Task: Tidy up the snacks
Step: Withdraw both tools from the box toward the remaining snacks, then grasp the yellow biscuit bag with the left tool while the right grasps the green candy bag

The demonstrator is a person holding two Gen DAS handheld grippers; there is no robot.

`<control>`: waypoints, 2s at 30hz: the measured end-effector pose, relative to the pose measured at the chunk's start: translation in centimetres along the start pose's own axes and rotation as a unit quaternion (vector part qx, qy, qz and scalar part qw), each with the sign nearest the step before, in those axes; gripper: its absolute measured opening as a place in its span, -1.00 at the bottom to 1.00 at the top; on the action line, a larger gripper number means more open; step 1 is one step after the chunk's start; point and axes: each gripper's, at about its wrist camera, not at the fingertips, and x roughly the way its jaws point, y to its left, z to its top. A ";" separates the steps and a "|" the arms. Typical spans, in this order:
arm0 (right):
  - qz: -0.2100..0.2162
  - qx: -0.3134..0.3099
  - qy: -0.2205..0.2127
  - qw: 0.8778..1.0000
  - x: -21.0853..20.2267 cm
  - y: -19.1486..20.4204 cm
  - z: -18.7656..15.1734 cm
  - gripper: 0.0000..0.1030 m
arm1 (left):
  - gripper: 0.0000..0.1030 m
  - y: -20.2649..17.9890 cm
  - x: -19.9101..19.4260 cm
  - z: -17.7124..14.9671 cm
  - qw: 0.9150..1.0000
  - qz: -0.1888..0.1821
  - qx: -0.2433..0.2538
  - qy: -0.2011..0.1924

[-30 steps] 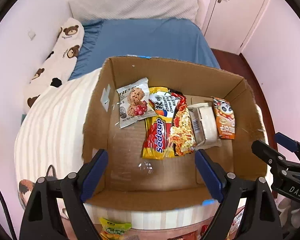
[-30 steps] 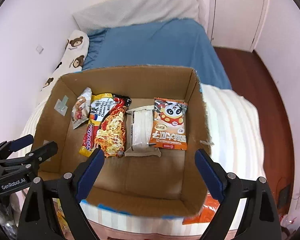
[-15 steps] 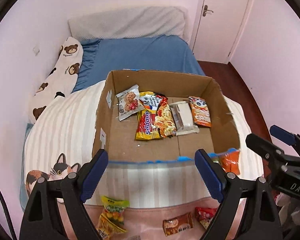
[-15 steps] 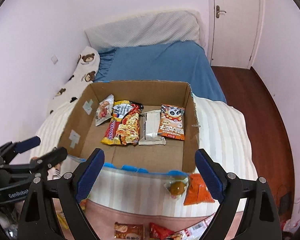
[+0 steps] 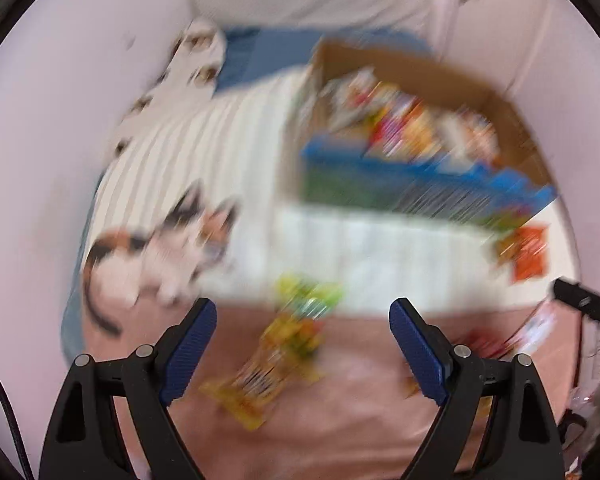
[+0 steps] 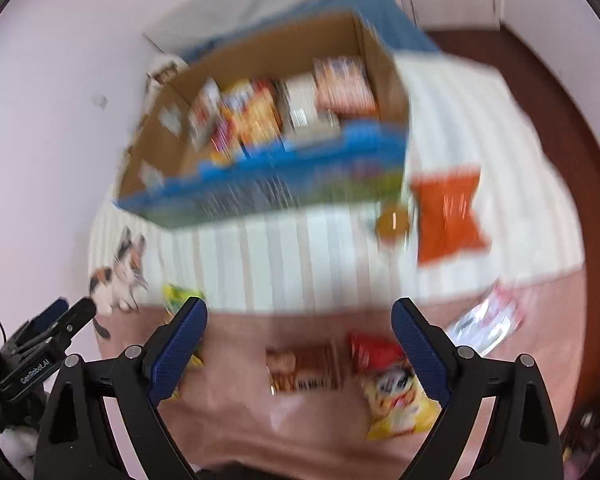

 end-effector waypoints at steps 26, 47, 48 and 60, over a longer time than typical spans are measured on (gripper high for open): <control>0.025 -0.023 0.155 0.987 14.4 9.2 -4.7 0.85 | -0.03 7.7 14.2 -7.6 0.983 -0.021 -0.071 0.169; -0.028 -0.158 0.209 0.965 22.4 16.9 -5.8 0.08 | -0.02 7.7 14.4 -9.2 0.971 -0.054 -0.159 0.173; -0.038 -0.172 0.213 0.961 22.1 16.4 -6.0 0.08 | -0.02 6.7 14.3 -9.2 0.972 -0.059 -0.149 0.173; -0.052 -0.154 0.220 0.962 20.0 10.6 -6.0 0.26 | 0.22 0.1 17.8 -7.6 0.979 -0.025 -0.030 0.200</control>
